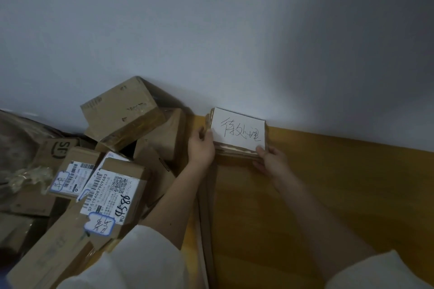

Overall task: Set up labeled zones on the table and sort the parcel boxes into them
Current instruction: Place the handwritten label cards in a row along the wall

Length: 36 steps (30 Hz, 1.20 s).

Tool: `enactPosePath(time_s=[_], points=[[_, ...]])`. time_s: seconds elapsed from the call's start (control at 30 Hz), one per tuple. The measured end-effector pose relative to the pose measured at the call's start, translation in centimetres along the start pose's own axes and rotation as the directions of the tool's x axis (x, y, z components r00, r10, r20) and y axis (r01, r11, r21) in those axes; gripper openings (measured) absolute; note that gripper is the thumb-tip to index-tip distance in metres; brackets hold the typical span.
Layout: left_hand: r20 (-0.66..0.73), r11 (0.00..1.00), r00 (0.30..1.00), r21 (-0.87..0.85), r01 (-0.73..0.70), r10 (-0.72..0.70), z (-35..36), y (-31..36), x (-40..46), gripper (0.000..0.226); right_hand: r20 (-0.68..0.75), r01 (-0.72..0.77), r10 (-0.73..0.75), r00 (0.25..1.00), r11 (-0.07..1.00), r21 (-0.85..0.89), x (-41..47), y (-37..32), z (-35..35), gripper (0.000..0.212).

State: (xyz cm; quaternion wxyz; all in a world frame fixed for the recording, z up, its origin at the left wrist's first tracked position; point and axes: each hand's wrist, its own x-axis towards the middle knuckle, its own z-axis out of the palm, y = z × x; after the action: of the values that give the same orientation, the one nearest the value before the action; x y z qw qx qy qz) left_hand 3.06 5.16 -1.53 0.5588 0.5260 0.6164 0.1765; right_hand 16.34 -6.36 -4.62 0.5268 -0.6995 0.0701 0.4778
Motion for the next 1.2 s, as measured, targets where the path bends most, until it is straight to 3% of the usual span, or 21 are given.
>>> enactPosePath(time_s=[0.13,0.2,0.3,0.43,0.57,0.73,0.8,1.07,1.2], points=[[0.169,0.941,0.965,-0.239,0.237,-0.200,-0.4,-0.7,-2.0,0.040,0.050,-0.018,0.017,0.999,1.000,0.019,-1.1,0.7,-1.9,0.023],[0.238,0.911,0.942,-0.282,0.301,-0.237,-0.7,-1.7,-2.8,0.039,0.072,0.000,0.002,0.997,1.000,-0.023,-1.7,1.0,-3.0,0.027],[0.246,0.916,0.938,-0.261,0.306,-0.243,-1.1,-2.8,-4.0,0.018,0.076,0.029,-0.023,0.997,0.997,-0.077,-2.5,1.5,-4.0,0.038],[0.262,0.905,0.929,-0.266,0.331,-0.262,-1.5,-4.1,-5.1,0.008,0.006,0.083,-0.083,0.996,0.985,-0.150,-3.8,2.3,-4.6,0.019],[0.305,0.926,0.925,-0.230,0.301,-0.225,-2.0,-5.2,-6.3,0.014,-0.011,0.100,-0.104,0.995,0.980,-0.170,-5.0,2.7,-5.0,0.024],[0.287,0.946,0.932,-0.170,0.277,-0.222,-2.7,-6.6,-7.4,0.040,-0.068,0.104,-0.126,0.990,0.959,-0.263,-5.9,3.0,-5.6,0.021],[0.267,0.950,0.935,-0.141,0.278,-0.234,-2.8,-6.7,-7.8,0.033,-0.122,0.089,-0.128,0.984,0.955,-0.282,-5.9,2.9,-6.0,0.024],[0.286,0.964,0.925,-0.015,0.265,-0.250,-2.7,-7.6,-8.6,0.032,-0.146,-0.034,0.039,0.988,0.999,0.034,-4.2,1.0,-6.0,0.023],[0.292,0.966,0.922,0.024,0.258,-0.253,-2.8,-7.9,-8.5,0.035,-0.088,-0.072,0.075,0.993,0.997,0.037,-2.9,0.0,-3.4,0.027]])
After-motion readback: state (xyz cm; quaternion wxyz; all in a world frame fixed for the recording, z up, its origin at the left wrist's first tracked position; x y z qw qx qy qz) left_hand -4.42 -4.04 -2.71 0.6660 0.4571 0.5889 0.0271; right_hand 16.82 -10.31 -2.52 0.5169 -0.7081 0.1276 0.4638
